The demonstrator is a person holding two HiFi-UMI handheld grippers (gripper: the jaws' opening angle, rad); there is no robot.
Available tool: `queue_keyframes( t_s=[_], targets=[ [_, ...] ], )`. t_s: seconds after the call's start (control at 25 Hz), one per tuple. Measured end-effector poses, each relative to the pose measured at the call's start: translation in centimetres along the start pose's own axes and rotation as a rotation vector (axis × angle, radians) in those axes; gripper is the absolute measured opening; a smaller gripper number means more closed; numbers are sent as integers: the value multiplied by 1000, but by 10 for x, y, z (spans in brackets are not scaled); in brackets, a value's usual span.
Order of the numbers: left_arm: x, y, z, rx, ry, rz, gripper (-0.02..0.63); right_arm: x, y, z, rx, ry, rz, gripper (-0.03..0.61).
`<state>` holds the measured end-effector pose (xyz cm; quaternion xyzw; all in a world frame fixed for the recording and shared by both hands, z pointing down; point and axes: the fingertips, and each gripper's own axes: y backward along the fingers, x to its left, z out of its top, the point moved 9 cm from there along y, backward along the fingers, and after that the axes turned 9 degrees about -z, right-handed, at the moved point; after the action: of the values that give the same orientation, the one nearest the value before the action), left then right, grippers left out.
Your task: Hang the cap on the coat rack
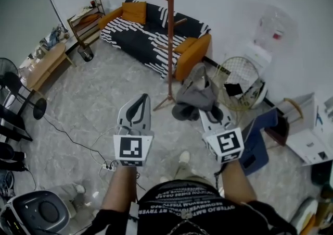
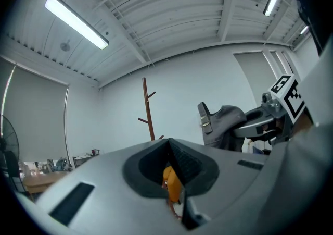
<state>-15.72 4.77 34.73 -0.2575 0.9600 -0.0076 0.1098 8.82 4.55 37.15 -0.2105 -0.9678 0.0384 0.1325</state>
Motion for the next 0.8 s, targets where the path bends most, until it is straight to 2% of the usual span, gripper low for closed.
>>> queue_keyframes(
  t_s=[0.2,0.4,0.6,0.8],
  targets=[
    [23,-32,-1,7,-7,16,2,-14,-51,5,-11,-7,38,23],
    [38,-63,8,-41,35,36,2,-32,-93,4,-7,12,61,23],
    [43,-105,4,-16,46,36,2,-60,-120,4,-3,19,79,22],
    [42,-136,17,-32,26,46,2,-89,-139,5,-21,30,97,21]
  ],
)
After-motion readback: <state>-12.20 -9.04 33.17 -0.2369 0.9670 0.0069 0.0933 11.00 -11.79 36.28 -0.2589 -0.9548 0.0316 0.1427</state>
